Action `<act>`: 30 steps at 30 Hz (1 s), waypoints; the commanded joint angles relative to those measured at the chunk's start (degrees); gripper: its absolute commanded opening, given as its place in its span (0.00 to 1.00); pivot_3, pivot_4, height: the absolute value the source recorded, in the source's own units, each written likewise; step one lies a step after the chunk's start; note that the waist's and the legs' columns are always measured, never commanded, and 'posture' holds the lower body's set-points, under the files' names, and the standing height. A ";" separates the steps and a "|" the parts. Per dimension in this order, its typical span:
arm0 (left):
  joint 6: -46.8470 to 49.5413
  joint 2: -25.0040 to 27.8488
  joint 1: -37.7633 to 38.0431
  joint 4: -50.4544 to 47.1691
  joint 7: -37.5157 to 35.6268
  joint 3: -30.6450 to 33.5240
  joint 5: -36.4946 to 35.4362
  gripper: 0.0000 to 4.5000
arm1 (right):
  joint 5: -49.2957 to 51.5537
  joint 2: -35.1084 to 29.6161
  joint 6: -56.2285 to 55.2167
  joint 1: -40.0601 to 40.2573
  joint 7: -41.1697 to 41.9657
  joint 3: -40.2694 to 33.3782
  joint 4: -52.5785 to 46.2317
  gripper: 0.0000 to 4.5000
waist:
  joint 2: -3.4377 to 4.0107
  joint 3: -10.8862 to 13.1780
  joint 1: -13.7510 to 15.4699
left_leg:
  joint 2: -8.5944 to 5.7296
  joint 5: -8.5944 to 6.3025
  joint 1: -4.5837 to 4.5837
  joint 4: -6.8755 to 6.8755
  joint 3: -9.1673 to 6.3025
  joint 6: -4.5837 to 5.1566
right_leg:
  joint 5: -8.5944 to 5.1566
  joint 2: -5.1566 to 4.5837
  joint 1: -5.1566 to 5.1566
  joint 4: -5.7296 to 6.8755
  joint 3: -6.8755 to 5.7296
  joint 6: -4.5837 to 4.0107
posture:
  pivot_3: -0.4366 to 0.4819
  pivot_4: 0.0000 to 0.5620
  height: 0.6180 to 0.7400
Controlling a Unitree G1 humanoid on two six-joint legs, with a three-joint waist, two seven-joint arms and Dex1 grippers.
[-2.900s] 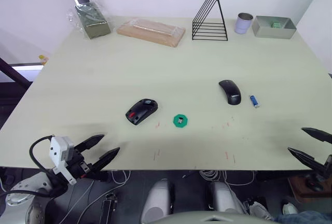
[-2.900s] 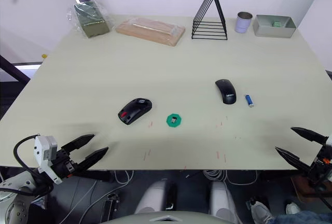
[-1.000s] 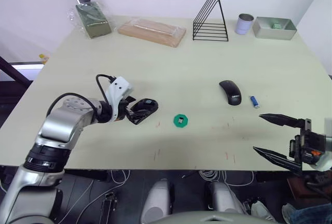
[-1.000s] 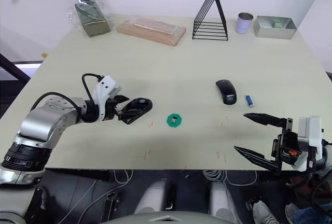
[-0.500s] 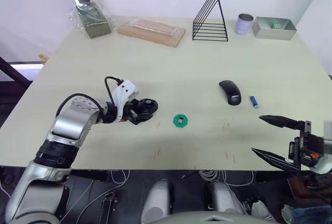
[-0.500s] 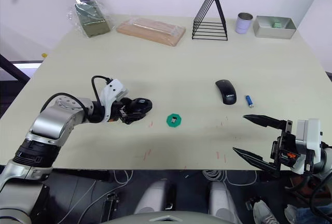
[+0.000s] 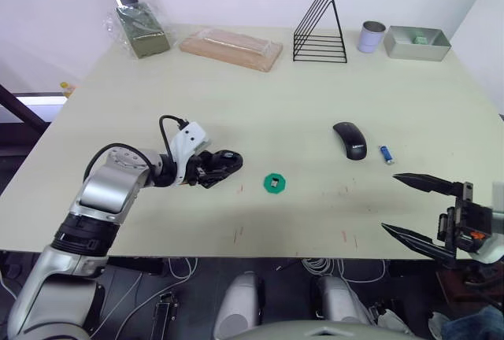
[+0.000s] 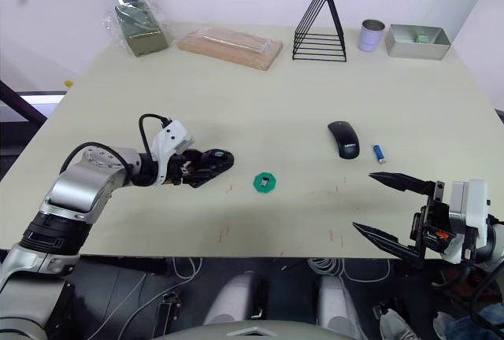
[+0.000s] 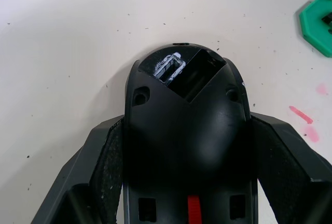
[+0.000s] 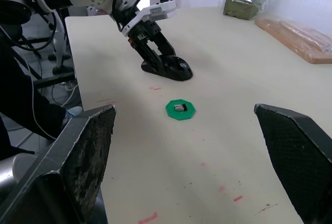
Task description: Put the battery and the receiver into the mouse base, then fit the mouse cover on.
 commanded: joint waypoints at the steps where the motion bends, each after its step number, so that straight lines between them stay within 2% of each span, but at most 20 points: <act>1: -2.54 0.10 0.11 0.03 -0.93 0.03 1.59 0.66 | 0.53 -0.17 -0.67 -0.22 -0.18 -0.54 -1.45 1.00 | 0.00 0.00 0.00 | 0.00 0.00 0.00 0.00 0.00 0.00 | 0.00 0.00 0.00 0.00 0.00 0.00 | 0.48 0.27 1.00; 15: -6.88 -2.07 -0.95 3.41 -3.58 -1.64 5.56 0.66 | 0.54 -0.40 -0.26 0.11 -1.00 -0.68 -2.25 1.00 | 0.03 -0.03 0.28 | -0.02 0.00 0.04 0.03 0.02 0.00 | -0.01 0.00 0.10 0.01 -0.04 0.01 | 0.48 0.27 1.00; 30: -7.51 -4.00 -1.29 3.72 -4.97 -2.26 8.50 0.66 | 0.57 -0.19 -0.27 0.51 -1.61 -0.30 -2.75 1.00 | 0.06 -0.05 1.09 | -0.03 0.00 0.08 0.06 0.01 0.00 | -0.02 -0.02 0.17 0.00 -0.04 0.01 | 0.48 0.27 1.00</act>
